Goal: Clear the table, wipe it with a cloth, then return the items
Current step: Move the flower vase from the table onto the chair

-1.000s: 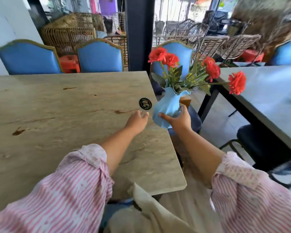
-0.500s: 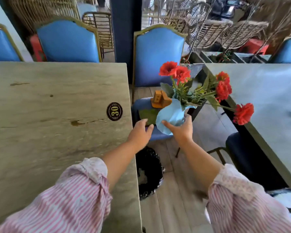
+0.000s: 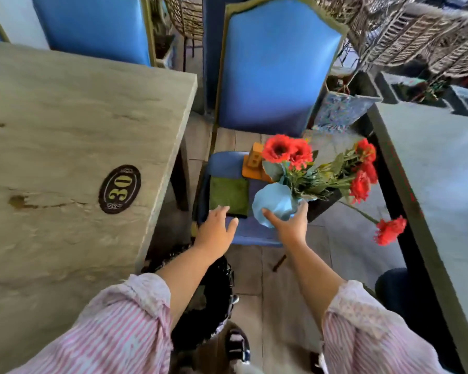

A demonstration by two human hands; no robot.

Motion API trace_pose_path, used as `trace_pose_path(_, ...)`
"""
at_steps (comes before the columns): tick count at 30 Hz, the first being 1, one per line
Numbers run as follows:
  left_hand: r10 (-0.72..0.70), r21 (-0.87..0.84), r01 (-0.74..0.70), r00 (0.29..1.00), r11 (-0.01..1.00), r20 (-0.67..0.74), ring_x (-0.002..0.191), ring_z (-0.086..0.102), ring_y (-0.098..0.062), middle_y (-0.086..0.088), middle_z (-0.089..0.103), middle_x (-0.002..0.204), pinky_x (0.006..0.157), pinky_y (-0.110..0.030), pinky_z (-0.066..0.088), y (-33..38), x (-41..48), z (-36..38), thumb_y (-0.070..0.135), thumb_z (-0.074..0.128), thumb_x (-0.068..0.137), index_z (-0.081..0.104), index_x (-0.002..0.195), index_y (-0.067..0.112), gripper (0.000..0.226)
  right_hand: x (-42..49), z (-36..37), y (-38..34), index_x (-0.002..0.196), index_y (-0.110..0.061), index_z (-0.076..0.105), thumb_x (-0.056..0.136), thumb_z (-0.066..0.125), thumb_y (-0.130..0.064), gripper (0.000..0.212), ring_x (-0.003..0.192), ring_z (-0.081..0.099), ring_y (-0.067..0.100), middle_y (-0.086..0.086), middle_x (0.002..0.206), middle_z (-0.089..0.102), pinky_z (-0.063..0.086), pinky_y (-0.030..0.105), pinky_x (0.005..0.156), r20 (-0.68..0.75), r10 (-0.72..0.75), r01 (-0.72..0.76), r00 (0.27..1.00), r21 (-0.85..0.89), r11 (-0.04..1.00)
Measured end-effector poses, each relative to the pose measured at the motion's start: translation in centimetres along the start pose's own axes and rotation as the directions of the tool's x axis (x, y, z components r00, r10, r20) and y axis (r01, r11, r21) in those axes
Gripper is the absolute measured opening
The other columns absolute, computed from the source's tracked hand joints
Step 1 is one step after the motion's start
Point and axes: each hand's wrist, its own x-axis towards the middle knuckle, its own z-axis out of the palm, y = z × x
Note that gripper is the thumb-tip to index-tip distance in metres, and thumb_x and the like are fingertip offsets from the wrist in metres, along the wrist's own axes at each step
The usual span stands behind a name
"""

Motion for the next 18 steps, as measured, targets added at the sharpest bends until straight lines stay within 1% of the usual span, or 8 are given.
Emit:
trace_pose_path(4,-0.056,0.07,0.053,0.998,0.996,0.028,0.146,0.018,-0.021,-0.006,0.02,0.157,0.116,-0.035,0.022,-1.7,4.1,3.1,0.037,0.034,0.1,0.024,0.148,0.014,0.054,5.3,1.6,3.6,0.132,-0.005,0.036,0.068,0.084,-0.02,0.081,0.122,0.049,0.029,0.015,0.131,0.05,0.043,0.041,0.101,-0.011,0.055,-0.055,0.998,0.015,0.998)
trace_pose_path(7,-0.107,0.108,0.103,0.993,0.989,0.041,0.147,0.015,-0.02,-0.006,0.015,0.159,0.116,-0.034,0.02,-3.7,7.1,5.2,0.037,0.033,0.1,0.022,0.149,0.016,0.054,8.9,3.3,6.1,0.137,-0.01,0.032,0.066,0.085,-0.022,0.089,0.126,0.047,0.028,0.013,0.135,0.048,0.041,0.042,0.106,-0.025,0.087,-0.086,0.996,0.039,0.996)
trace_pose_path(8,-0.125,0.125,0.118,0.991,0.985,0.051,0.147,0.014,-0.02,-0.005,0.013,0.159,0.116,-0.035,0.02,-4.5,8.0,5.9,0.037,0.032,0.1,0.021,0.149,0.017,0.055,10.0,3.9,6.8,0.138,-0.01,0.031,0.066,0.085,-0.021,0.09,0.127,0.046,0.028,0.012,0.137,0.047,0.04,0.041,0.107,-0.03,0.092,-0.09,0.995,0.048,0.995)
trace_pose_path(10,-0.161,0.162,0.148,0.984,0.976,0.074,0.148,0.011,-0.021,-0.004,0.007,0.16,0.116,-0.036,0.021,-6.0,9.5,7.2,0.038,0.031,0.1,0.017,0.15,0.018,0.056,11.9,5.1,8.1,0.138,-0.009,0.032,0.068,0.084,-0.016,0.088,0.128,0.044,0.026,0.012,0.139,0.044,0.038,0.033,0.107,-0.037,0.095,-0.093,0.995,0.066,0.994)
trace_pose_path(13,-0.199,0.188,0.176,0.974,0.966,0.112,0.148,0.008,-0.023,-0.005,0.001,0.16,0.117,-0.038,0.022,-8.1,10.8,8.9,0.039,0.032,0.099,0.013,0.151,0.019,0.058,13.9,6.6,9.5,0.135,-0.004,0.034,0.069,0.083,-0.01,0.082,0.124,0.046,0.026,0.015,0.136,0.045,0.037,0.022,0.096,-0.053,0.063,-0.057,0.997,0.096,0.994)
trace_pose_path(16,-0.246,0.166,0.227,0.963,0.96,0.11,0.148,0.01,-0.025,-0.009,-0.004,0.16,0.114,-0.039,0.028,-9.2,11.2,10.2,0.041,0.036,0.098,0.01,0.151,0.018,0.064,14.9,7.4,10.2,0.131,0.0,0.037,0.068,0.082,-0.004,0.077,0.118,0.049,0.023,0.016,0.131,0.047,0.035,0.01,0.084,-0.077,0.045,-0.036,0.996,0.112,0.993)
trace_pose_path(18,-0.266,0.163,0.246,0.958,0.955,0.111,0.148,0.01,-0.026,-0.01,-0.007,0.16,0.113,-0.041,0.03,-9.5,11.2,10.8,0.042,0.037,0.097,0.007,0.152,0.018,0.066,15.3,7.7,10.4,0.128,0.002,0.038,0.067,0.081,-0.002,0.075,0.114,0.05,0.022,0.017,0.128,0.048,0.035,0.009,0.084,-0.089,0.019,-0.009,0.996,0.114,0.993)
